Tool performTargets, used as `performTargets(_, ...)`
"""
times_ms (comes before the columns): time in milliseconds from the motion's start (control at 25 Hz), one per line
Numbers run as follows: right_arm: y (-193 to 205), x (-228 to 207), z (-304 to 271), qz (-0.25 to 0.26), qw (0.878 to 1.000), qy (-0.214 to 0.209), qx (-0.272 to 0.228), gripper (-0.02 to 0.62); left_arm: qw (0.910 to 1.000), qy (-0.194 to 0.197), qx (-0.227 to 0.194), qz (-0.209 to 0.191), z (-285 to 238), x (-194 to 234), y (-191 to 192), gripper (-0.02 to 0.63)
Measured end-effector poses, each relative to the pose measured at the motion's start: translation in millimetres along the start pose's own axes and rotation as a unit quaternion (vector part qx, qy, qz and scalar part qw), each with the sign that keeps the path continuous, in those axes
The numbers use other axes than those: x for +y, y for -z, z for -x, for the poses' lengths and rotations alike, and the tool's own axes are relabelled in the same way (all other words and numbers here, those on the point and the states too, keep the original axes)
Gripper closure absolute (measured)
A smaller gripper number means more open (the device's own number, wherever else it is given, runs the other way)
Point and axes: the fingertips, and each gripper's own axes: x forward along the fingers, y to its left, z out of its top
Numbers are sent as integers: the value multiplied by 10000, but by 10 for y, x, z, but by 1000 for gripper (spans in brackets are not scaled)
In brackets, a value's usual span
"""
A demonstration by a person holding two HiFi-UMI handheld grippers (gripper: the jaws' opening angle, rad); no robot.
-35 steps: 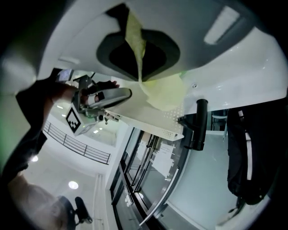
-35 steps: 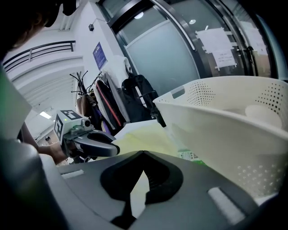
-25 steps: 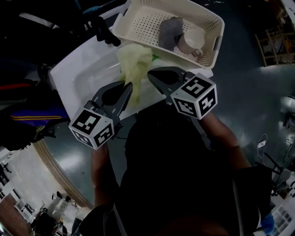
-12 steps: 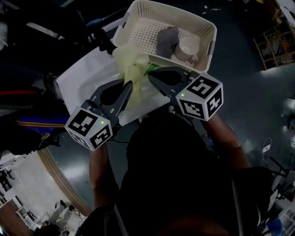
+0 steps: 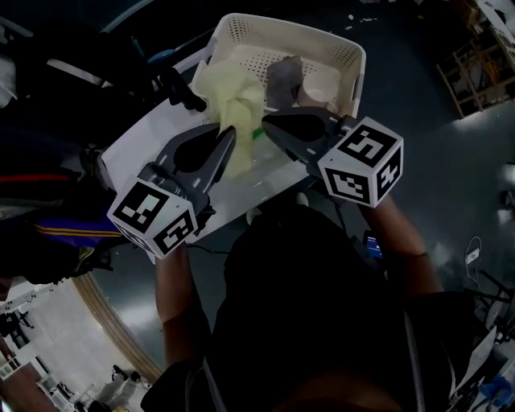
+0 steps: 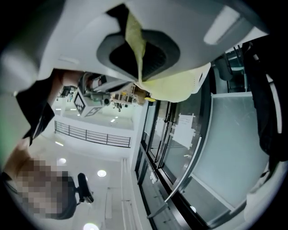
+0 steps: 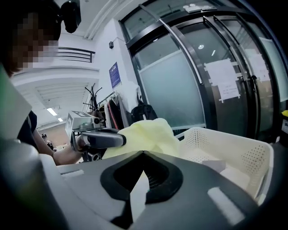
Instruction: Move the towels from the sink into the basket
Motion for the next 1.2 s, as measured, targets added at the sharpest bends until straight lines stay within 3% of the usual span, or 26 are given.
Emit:
performTargets(600, -226, -466, 365, 106, 9974, 655, -267, 597, 9991, 166, -135, -363, -515, 50, -388, 594)
performTargets(1200, -342, -946, 375, 118, 9966, 752, -307, 597, 9988, -57, -92, -482, -1005, 395, -564, 594)
